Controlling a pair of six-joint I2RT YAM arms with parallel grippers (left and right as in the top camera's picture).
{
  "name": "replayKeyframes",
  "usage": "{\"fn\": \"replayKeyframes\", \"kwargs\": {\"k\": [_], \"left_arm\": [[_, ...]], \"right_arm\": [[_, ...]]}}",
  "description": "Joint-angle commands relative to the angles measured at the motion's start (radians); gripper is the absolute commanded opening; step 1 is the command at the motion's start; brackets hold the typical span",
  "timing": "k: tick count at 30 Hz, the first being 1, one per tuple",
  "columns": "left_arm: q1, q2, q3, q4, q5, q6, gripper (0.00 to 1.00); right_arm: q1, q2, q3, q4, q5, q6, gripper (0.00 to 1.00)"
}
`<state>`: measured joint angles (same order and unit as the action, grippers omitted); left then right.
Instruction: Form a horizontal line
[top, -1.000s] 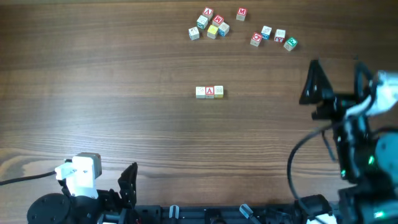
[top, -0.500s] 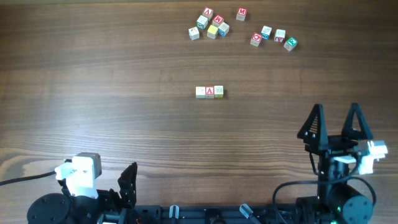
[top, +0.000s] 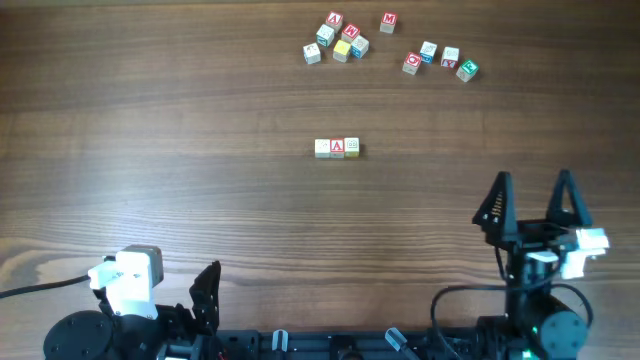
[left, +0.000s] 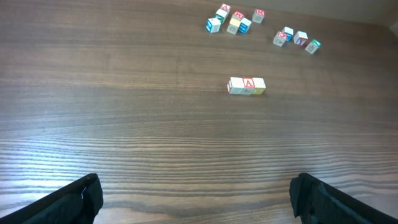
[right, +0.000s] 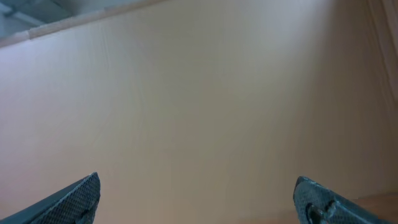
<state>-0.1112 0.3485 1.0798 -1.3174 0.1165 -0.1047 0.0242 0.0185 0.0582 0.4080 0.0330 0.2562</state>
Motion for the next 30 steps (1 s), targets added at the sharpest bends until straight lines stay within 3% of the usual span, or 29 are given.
{"fn": "replayKeyframes", "kwargs": {"k": [1, 6, 15, 30], "left_arm": [[-0.005, -0.008, -0.003, 0.004, -0.006, 0.023, 1.00], [-0.005, -0.008, -0.003, 0.004, -0.006, 0.023, 1.00], [-0.005, -0.008, -0.003, 0.004, -0.006, 0.023, 1.00], [-0.005, -0.008, -0.003, 0.004, -0.006, 0.023, 1.00]], "right_arm": [[-0.007, -0.016, -0.053, -0.002, -0.010, -0.023, 1.00], [-0.014, -0.016, -0.053, -0.040, -0.008, -0.074, 1.00], [-0.014, -0.016, -0.053, -0.399, 0.018, -0.069, 1.00], [-0.011, -0.014, -0.053, -0.403, -0.054, -0.070, 1.00]]}}
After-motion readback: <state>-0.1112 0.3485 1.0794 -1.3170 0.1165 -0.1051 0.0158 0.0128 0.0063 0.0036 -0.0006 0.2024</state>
